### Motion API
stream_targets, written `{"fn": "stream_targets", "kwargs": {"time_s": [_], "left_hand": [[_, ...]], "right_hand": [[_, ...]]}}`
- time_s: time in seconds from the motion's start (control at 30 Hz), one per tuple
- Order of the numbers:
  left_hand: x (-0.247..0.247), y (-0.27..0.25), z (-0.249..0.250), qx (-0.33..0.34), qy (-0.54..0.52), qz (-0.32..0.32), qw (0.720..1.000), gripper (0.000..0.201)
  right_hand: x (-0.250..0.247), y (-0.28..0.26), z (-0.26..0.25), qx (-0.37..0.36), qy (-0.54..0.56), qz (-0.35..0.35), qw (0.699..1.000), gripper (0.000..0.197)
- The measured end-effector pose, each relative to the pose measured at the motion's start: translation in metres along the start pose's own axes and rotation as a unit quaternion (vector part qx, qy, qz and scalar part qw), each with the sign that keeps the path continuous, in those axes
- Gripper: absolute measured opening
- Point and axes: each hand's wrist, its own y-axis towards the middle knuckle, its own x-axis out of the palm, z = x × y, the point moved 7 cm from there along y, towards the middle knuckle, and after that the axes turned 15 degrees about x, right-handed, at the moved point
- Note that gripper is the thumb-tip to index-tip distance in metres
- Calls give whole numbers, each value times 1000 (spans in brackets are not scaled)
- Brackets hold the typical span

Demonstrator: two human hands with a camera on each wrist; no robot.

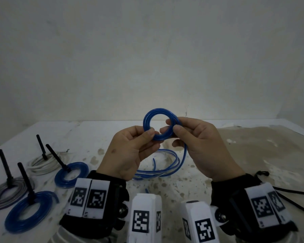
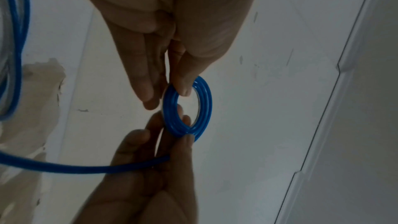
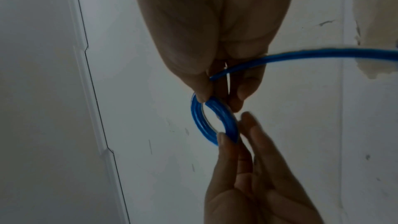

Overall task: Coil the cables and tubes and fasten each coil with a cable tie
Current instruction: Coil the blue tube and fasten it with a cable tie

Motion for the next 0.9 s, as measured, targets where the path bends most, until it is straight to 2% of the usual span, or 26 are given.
{"fn": "stream_targets", "kwargs": {"time_s": [0.07,0.17,0.27,0.4,0.5,0.57,0.63,0.77,0.9], "left_hand": [[4,-2,-5,-12,36,-31,999,17],[10,-8,-13,-40,88,-85,992,23],[14,-12,-18,-53,149,-126,979,12],[14,-10,-1,17,229,-156,961,15],[10,-6,16,72,235,-134,960,25],[10,-5,21,88,248,-129,956,14],[10,-5,21,85,249,-129,956,10],[9,-6,19,55,190,-108,974,12],[4,-2,17,70,150,-44,985,6]], "right_hand": [[-5,0,-2,-10,12,15,1000,21],[-10,3,2,19,87,13,996,20],[-9,4,7,51,127,-3,991,20],[-8,2,6,50,53,-34,997,18],[-8,0,2,34,-34,-42,998,18],[-8,-1,0,31,-49,-49,997,19],[-8,0,-1,32,-48,-45,997,19],[-9,-1,-1,36,-16,-24,999,17],[-8,-1,2,55,-26,-42,997,21]]}}
